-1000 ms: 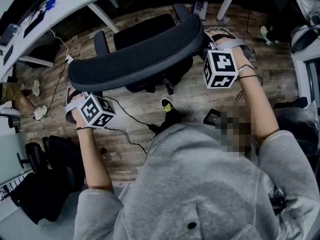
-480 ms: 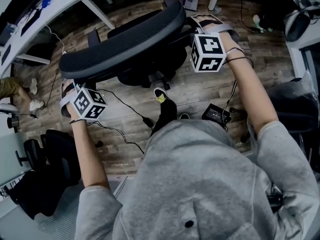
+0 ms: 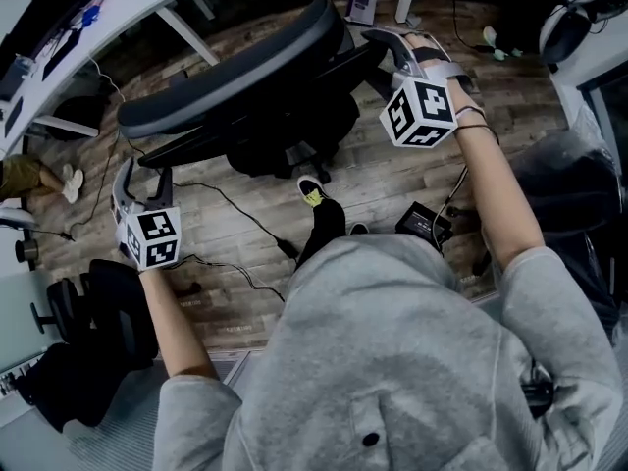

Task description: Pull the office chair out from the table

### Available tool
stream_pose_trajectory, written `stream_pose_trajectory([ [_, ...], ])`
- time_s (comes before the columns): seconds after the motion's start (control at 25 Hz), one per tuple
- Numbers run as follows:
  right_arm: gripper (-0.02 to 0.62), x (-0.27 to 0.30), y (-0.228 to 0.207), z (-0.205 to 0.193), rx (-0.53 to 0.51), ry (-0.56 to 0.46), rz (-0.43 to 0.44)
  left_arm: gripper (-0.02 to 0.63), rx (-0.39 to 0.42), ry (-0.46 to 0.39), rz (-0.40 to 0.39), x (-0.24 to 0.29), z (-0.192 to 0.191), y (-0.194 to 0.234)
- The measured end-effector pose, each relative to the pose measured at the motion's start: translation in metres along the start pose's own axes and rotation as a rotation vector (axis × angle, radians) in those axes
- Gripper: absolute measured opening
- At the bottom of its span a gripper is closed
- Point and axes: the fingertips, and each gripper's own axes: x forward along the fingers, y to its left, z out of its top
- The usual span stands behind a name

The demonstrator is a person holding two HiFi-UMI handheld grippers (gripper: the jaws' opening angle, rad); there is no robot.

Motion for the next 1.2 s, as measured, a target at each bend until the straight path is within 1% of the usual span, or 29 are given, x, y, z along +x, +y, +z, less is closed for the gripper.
stream_pose_trajectory([
  [0.08, 0.242, -0.024, 0.003, -0.004, 0.068, -0.011, -0.036, 0.290, -0.097, -0.034, 0.013, -0.022, -0.002, -0.011],
  [0.2, 0.241, -0.066, 0.018, -0.002, 0.202, -0.055, -0.055, 0.288, -0.253, -0.114, -0.004, -0.054, 0.010, -0.042],
  [0.24, 0.241, -0.079, 0.025, 0.002, 0.245, -0.073, -0.052, 0.267, -0.310, -0.143, -0.007, -0.065, 0.017, -0.053],
  [0.28, 0.240, -0.090, 0.033, 0.007, 0.285, -0.094, -0.051, 0.225, -0.363, -0.167, -0.006, -0.076, 0.023, -0.063],
  [0.32, 0.239, -0.100, 0.039, 0.013, 0.322, -0.116, -0.051, 0.199, -0.403, -0.184, -0.003, -0.084, 0.029, -0.073],
  [0.36, 0.239, -0.109, 0.046, 0.019, 0.355, -0.138, -0.051, 0.174, -0.427, -0.192, -0.002, -0.092, 0.035, -0.084],
  [0.44, 0.239, -0.125, 0.060, 0.031, 0.407, -0.171, -0.050, 0.110, -0.440, -0.190, -0.010, -0.105, 0.044, -0.102],
  [0.52, 0.231, -0.136, 0.072, 0.046, 0.448, -0.201, -0.048, 0.059, -0.460, -0.193, -0.024, -0.116, 0.051, -0.114],
  [0.56, 0.211, -0.140, 0.075, 0.053, 0.468, -0.218, -0.050, 0.043, -0.484, -0.203, -0.031, -0.120, 0.054, -0.116],
  [0.64, 0.132, -0.145, 0.079, 0.063, 0.507, -0.250, -0.057, 0.031, -0.551, -0.221, -0.038, -0.126, 0.057, -0.117],
  [0.68, 0.103, -0.147, 0.079, 0.067, 0.530, -0.266, -0.061, 0.027, -0.588, -0.231, -0.039, -0.128, 0.057, -0.116],
  [0.72, 0.081, -0.149, 0.080, 0.070, 0.558, -0.283, -0.066, 0.023, -0.625, -0.243, -0.041, -0.130, 0.057, -0.115],
  [0.8, 0.056, -0.155, 0.081, 0.072, 0.629, -0.296, -0.065, 0.014, -0.685, -0.274, -0.060, -0.132, 0.061, -0.110],
  [0.88, 0.050, -0.160, 0.082, 0.074, 0.697, -0.291, -0.052, 0.014, -0.721, -0.303, -0.077, -0.134, 0.065, -0.105],
  [0.96, 0.048, -0.163, 0.082, 0.078, 0.743, -0.289, -0.054, 0.014, -0.734, -0.323, -0.087, -0.137, 0.068, -0.100],
  [1.04, 0.048, -0.164, 0.081, 0.084, 0.778, -0.280, -0.072, 0.014, -0.729, -0.339, -0.105, -0.139, 0.071, -0.096],
  [1.2, 0.049, -0.171, 0.082, 0.097, 0.823, -0.258, -0.102, 0.014, -0.693, -0.364, -0.148, -0.150, 0.077, -0.098],
])
